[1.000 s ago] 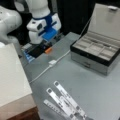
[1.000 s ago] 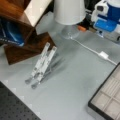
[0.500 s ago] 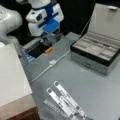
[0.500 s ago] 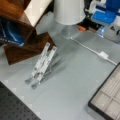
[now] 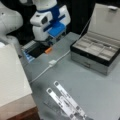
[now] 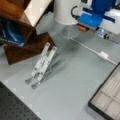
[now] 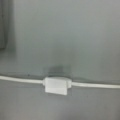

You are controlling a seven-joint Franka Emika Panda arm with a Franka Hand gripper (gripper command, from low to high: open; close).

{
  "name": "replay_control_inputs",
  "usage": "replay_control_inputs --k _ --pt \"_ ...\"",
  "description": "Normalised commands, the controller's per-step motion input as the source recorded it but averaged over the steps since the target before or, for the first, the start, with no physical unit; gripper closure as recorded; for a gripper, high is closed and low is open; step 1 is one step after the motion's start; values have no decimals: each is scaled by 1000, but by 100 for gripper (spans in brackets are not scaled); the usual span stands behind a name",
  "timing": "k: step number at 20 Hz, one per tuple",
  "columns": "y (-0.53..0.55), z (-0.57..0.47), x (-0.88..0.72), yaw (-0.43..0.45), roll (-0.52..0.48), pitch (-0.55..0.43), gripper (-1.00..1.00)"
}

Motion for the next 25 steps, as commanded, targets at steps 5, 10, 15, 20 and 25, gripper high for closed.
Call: replay_control_inputs --k 5,10,15,20,25 --pt "-83 302 562 172 -177 343 -100" --pt "-77 241 380 98 -105 283 -100" --pt "-78 92 223 95 -108 234 -100" --pt "-58 66 131 107 -113 203 -100" --pt "-23 -20 160 107 -102 169 -100"
